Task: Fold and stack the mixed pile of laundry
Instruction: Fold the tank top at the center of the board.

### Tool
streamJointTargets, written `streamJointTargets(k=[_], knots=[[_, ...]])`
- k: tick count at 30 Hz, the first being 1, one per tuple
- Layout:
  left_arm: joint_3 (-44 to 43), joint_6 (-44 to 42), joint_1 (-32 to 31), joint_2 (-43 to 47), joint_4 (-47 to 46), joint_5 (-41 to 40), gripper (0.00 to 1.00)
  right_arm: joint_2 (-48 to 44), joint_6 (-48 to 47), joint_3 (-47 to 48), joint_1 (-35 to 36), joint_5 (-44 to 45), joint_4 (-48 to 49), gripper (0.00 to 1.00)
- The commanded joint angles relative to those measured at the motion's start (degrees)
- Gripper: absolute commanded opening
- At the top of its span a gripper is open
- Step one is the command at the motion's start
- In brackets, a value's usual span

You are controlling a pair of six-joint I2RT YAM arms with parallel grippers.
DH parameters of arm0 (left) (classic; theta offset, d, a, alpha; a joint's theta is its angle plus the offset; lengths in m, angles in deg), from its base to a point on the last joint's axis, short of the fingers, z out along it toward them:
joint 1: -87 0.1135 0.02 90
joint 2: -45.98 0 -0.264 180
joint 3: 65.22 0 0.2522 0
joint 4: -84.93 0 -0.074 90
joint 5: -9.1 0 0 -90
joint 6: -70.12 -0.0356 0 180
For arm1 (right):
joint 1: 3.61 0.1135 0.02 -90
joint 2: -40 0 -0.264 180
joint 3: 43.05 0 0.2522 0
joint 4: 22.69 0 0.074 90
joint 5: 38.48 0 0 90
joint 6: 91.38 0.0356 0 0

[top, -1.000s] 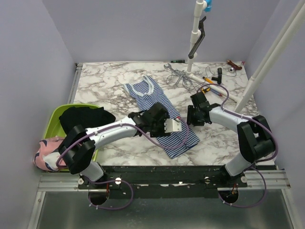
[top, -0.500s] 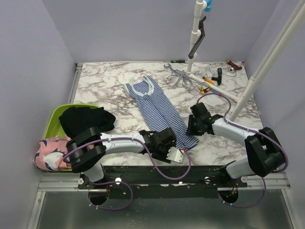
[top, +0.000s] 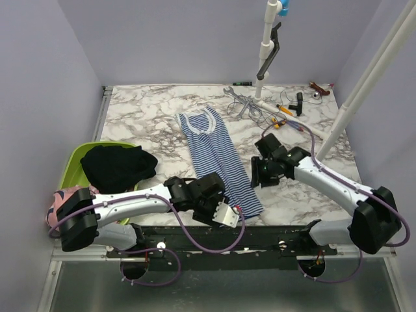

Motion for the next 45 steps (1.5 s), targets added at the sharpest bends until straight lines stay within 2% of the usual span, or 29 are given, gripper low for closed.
streamJointTargets(k=[1, 5, 6, 8, 10, 13, 16, 18, 22, 30, 34, 38, 39, 41, 45], knots=[[-3.47, 4.37, -0.13, 2.53, 2.15, 8.60, 0.57, -6.35, -17.25, 13.58, 0.28, 1.87, -3.92, 0.49], [1.50, 8.82, -0.74, 2.07, -9.26, 6.37, 0.57, -11.47, -40.33, 13.60, 0.46, -7.04, 4.29, 0.52], [2.80, 8.95, -0.90, 2.00, -11.87, 5.84, 0.57, -12.77, -49.37, 12.40, 0.44, -11.38, 3.95, 0.54], [5.70, 8.69, -1.23, 2.26, -16.03, 5.45, 0.57, -16.11, -66.06, 7.25, 0.50, -13.85, 3.07, 0.59], [9.15, 6.88, -1.89, 3.33, -20.79, 6.26, 0.57, -20.08, -76.07, -0.14, 0.55, -11.67, 4.51, 0.62], [13.93, 4.93, -3.16, 4.27, -27.96, 6.03, 0.57, -22.67, -85.79, -7.42, 1.83, -12.01, 2.02, 0.62], [16.11, 3.86, -4.29, 3.14, -31.06, 4.19, 0.58, -23.76, -92.85, -12.77, 3.23, -17.75, 0.41, 0.64], [16.64, 3.85, -4.80, 1.51, -32.09, 1.87, 0.58, -23.95, -95.34, -14.71, 3.69, -20.84, 1.13, 0.65], [16.54, 3.06, -5.73, -0.43, -31.78, 0.61, 0.57, -22.63, -98.18, -16.69, 5.60, -20.45, 2.71, 0.66], [16.04, 3.30, -6.13, 0.17, -31.43, -1.52, 0.47, -19.13, -100.06, -20.59, 11.05, -19.95, 6.38, 0.66], [15.98, 3.68, -6.10, 0.89, -31.10, -1.63, 0.43, -17.32, -98.79, -21.55, 12.65, -19.82, 9.66, 0.62], [15.84, 3.76, -6.10, 0.66, -30.97, -1.68, 0.39, -15.92, -96.61, -22.38, 13.95, -15.40, 13.58, 0.56], [15.74, 3.85, -6.12, 0.74, -30.86, -1.60, 0.36, -15.62, -95.87, -22.32, 14.03, -14.94, 14.67, 0.52], [15.59, 3.83, -6.10, 1.02, -30.09, -1.12, 0.28, -14.56, -96.56, -21.77, 14.20, -15.07, 13.81, 0.39], [14.59, 6.48, -6.06, 2.49, -28.87, -2.19, 0.00, -14.38, -97.21, -21.51, 14.79, -14.51, 11.34, 0.09]])
